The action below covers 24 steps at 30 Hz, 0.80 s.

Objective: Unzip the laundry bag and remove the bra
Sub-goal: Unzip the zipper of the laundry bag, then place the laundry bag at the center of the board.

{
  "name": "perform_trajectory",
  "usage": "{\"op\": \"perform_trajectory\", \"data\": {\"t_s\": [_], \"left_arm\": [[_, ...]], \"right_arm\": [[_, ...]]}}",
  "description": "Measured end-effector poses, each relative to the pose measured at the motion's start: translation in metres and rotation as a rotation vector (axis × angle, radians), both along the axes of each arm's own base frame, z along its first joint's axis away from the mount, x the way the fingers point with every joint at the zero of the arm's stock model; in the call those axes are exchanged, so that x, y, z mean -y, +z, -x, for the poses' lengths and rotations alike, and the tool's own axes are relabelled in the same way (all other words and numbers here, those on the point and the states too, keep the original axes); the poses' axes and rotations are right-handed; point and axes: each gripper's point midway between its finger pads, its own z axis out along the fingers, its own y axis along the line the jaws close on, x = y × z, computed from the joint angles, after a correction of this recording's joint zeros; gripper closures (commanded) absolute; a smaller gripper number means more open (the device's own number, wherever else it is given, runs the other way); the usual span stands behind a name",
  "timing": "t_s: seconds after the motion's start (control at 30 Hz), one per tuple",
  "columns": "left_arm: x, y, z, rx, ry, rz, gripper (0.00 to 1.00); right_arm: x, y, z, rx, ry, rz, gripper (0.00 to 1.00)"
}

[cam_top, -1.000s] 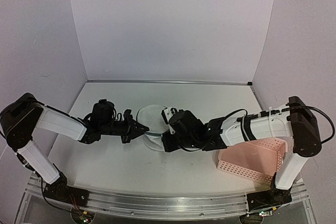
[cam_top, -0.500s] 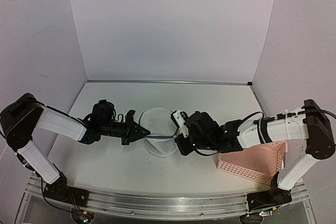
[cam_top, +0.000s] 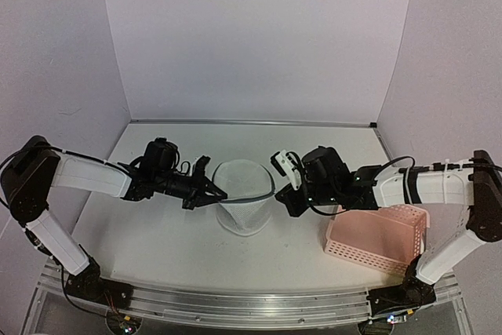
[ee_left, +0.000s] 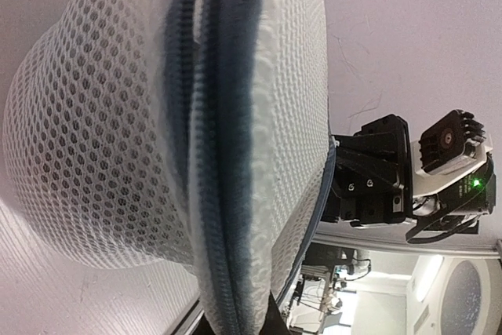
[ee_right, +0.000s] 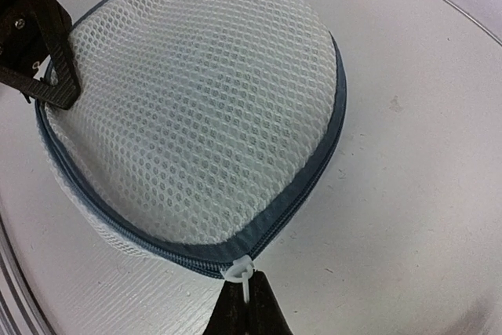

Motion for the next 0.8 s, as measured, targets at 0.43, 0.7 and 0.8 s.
{"op": "perform_trajectory", "data": {"t_s": [0.43, 0.7, 0.8], "left_arm": [[-0.010, 0.022, -0.026, 0.128, -0.066, -0.166, 1.00], [-0.019, 0.034, -0.046, 0.132, -0.090, -0.179, 0.98], [-0.019, 0.035, -0.053, 0.128, -0.100, -0.192, 0.98]], "right_arm": [[-0.005, 0.002, 0.005, -0.053, 0.110, -0.052, 1.00], [-0.022, 0.023, 0.018, -0.078, 0.132, -0.171, 1.00], [-0.031, 0.026, 0.028, -0.099, 0.123, -0.197, 1.00]]}}
